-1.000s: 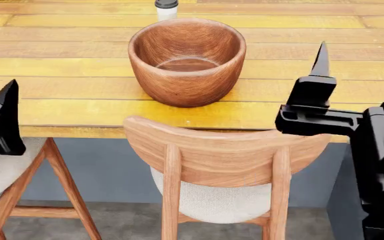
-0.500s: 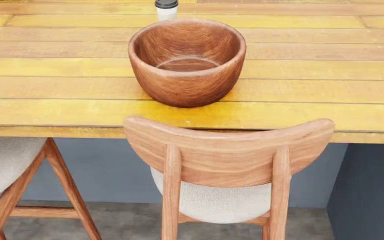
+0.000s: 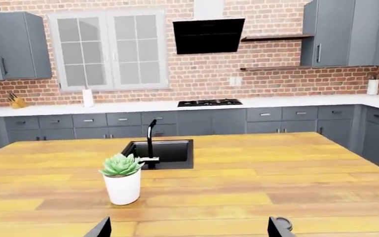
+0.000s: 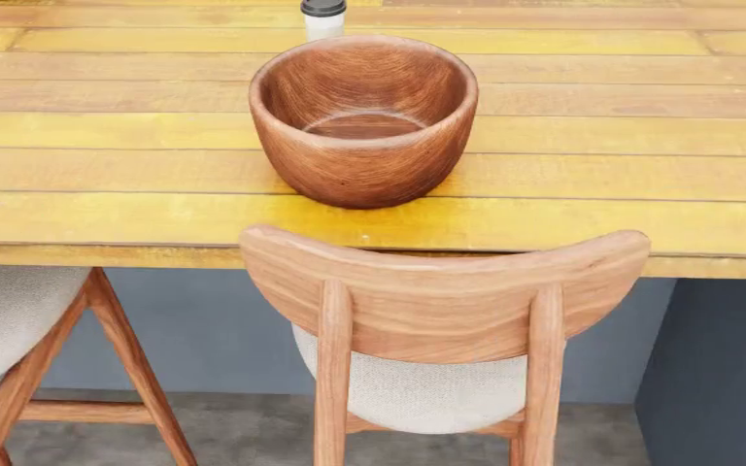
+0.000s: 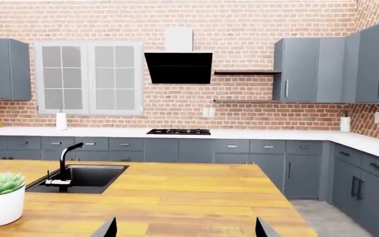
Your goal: Place the cup inside the bowl on the dining table and move the bowl to any counter.
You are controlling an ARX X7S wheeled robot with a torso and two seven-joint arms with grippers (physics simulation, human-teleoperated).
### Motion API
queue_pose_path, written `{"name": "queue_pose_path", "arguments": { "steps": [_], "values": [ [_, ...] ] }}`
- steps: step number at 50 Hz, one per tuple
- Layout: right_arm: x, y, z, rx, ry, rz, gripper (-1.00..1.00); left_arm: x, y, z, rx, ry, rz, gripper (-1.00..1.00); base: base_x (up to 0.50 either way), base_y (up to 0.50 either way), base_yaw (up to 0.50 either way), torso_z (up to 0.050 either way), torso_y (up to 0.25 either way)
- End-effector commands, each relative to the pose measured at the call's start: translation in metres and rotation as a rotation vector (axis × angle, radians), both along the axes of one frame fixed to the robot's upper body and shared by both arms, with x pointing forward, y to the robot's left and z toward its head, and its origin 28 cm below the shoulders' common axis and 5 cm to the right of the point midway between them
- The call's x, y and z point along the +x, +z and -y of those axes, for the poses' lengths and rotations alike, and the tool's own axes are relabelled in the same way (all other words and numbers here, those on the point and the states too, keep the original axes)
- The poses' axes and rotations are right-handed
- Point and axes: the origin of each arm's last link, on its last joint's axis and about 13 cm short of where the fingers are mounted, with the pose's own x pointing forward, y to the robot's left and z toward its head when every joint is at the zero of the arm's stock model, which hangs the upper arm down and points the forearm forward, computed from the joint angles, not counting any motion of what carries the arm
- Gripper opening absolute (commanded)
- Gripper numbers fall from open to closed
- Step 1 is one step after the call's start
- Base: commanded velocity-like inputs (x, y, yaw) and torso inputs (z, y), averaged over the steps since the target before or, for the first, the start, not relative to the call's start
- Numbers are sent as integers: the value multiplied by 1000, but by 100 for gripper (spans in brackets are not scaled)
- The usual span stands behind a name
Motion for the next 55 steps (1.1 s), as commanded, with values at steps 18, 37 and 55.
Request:
{"name": "queue_pose_path", "arguments": {
  "steps": [18,37,55],
  "values": [
    [5,-11,-5,-30,-24,-31,100,11,-13,2,-13,-61,-35,100,72,167,0,0,0],
    [3,-11,6,-54,-62,-41,100,11,-19,0,-4,-54,-38,100,148,352,0,0,0],
    [0,-17,9,-4,-5,-35,100,15,-19,5,14,-71,-42,100,448,9,0,0,0]
  ]
}}
